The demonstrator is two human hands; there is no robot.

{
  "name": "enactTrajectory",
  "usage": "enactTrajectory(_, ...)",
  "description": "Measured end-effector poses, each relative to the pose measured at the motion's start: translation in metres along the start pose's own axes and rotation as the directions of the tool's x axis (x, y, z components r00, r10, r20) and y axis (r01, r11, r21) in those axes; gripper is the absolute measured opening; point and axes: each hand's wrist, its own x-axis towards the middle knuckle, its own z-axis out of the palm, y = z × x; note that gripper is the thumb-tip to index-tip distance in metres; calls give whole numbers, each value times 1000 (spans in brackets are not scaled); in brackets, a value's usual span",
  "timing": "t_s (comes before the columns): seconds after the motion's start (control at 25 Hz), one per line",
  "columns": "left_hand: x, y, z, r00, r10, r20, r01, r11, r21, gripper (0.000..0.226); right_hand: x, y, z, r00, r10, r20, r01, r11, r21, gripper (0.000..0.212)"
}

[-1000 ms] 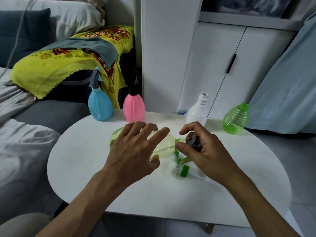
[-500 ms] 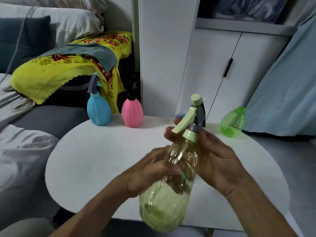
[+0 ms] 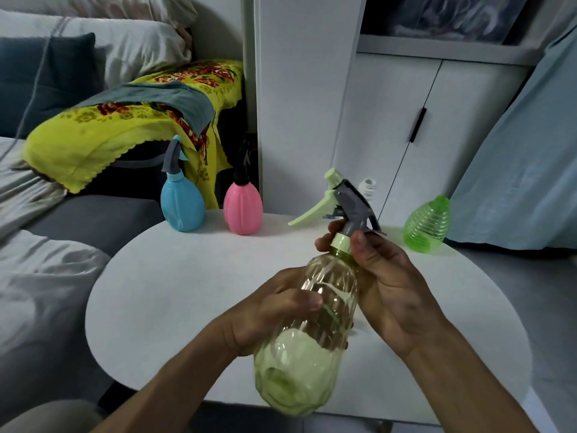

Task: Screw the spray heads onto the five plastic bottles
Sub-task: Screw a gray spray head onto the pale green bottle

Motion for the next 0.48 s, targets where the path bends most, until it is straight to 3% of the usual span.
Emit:
enactTrajectory(0.08, 1, 10, 1, 998, 18, -55, -7, 980, 198, 50, 0, 3, -1, 982, -81, -169, 60, 990, -129, 32)
enactTrajectory(0.16, 0, 10, 4, 986, 36, -164, 59, 841, 537, 68, 0, 5, -1, 930, -199, -309, 126, 962, -243, 32)
enactTrajectory(0.2, -2, 8, 7, 971, 86, -224, 86, 747, 659, 73, -1, 5, -2, 930, -203, -308, 137, 965, -222, 31)
enactTrajectory(0.24, -2, 5, 10, 966, 116, -231, 81, 714, 695, 71, -1, 3, -4, 958, -145, -248, 112, 983, -145, 30)
enactTrajectory(0.36, -4, 6, 12, 993, -115, 31, 85, 865, 494, 54, -5, -6, -9, 991, 124, 50, -126, 992, 32, 30)
enactTrajectory(0.44, -7, 12, 10, 956, -236, 176, 160, 917, 365, 50, -6, -8, -11, 978, 160, 136, -173, 980, 94, 34)
enactTrajectory(0.48, -8, 14, 10, 953, -247, 178, 172, 919, 355, 50, -6, -8, -11, 978, 155, 142, -171, 978, 116, 37)
